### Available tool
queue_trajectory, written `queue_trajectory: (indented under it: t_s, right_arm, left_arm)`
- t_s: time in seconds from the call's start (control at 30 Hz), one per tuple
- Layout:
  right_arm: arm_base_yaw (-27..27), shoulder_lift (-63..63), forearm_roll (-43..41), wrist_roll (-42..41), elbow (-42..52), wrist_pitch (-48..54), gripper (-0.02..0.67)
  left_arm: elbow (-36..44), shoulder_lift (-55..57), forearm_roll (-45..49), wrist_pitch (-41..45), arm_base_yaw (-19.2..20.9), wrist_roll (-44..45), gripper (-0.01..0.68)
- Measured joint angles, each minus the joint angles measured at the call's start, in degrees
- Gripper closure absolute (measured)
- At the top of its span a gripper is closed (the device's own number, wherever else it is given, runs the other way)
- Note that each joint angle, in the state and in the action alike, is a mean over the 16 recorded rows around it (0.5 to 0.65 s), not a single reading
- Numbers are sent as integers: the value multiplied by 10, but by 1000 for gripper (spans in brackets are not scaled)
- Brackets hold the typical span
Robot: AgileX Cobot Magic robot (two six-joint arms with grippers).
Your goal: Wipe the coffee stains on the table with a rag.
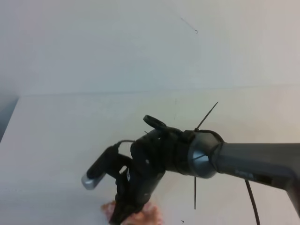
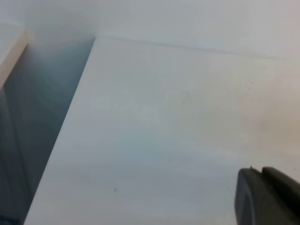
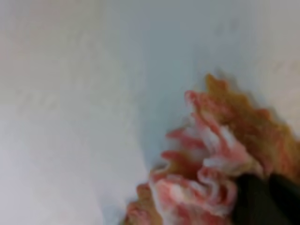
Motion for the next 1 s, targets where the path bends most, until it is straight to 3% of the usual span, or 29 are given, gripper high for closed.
queue_trajectory:
  t_s: [0.33,0.5,0.77,1.0]
  right_arm:
    - [-52,-20,-226,105,-68,-52,618]
    - [-106,-59,-276,149,-78,-27,618]
    - [-185,-91,-151,107,-80,38,605]
    - [-216,-79,-29,54,-86,87,485]
  left_arm:
    - [-2,0,0,1,0,0,674]
    - [-2,0,0,1,0,0,674]
    - [-2,0,0,1,0,0,674]
    - [-2,0,0,1,0,0,674]
